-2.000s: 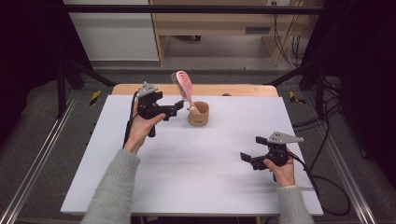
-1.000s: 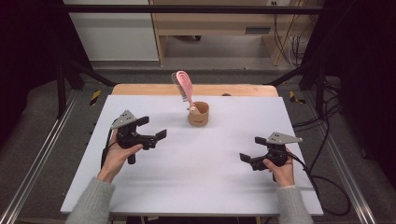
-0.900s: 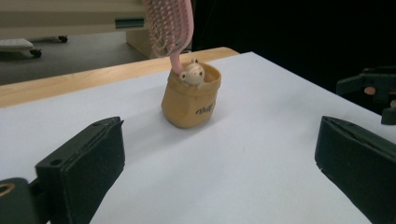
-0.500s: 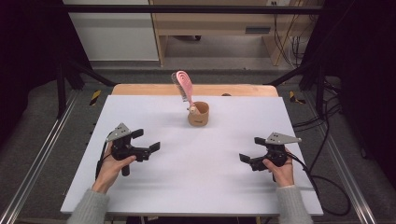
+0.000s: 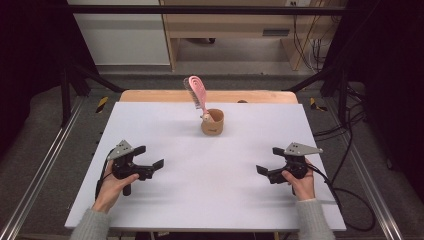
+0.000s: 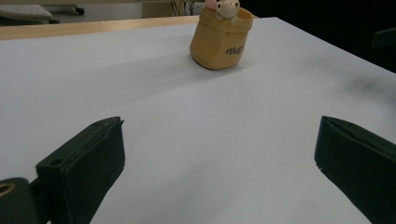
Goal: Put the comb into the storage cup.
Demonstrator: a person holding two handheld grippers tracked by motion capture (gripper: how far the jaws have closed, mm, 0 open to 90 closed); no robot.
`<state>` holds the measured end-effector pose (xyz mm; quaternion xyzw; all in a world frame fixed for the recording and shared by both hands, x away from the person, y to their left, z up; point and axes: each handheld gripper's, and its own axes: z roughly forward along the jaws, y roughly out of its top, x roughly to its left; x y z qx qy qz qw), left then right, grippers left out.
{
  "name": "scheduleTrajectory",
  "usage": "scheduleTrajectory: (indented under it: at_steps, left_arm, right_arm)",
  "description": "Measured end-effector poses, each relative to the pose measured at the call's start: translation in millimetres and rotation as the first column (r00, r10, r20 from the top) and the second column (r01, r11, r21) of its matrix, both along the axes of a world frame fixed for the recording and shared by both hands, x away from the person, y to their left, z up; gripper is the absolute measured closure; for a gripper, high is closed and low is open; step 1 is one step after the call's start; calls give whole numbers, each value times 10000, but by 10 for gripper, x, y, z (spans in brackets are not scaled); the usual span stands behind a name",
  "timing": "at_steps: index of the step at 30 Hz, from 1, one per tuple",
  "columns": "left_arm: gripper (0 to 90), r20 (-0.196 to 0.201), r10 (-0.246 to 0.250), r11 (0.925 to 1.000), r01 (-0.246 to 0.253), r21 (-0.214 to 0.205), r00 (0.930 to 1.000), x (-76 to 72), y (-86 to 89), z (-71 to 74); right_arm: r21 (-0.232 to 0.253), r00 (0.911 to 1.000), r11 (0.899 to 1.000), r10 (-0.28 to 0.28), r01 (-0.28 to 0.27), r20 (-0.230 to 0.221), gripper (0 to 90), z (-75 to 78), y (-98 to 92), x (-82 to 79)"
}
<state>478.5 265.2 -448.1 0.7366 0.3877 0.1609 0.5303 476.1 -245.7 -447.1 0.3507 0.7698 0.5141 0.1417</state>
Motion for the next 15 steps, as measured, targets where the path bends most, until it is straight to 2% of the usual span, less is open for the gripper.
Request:
scheduleTrajectory:
  at_steps: [8, 15]
  left_arm:
    - [18, -117, 333, 9991, -330, 247, 9994, -48, 149, -94]
    - [18, -133, 507, 9979, -501, 420, 9986, -93, 214, -110]
  right_arm:
    - [-25, 10000, 10000, 56, -56, -31, 6, -6, 5, -3]
    - [-84, 10000, 9999, 60, -61, -40, 5, -19, 15, 2]
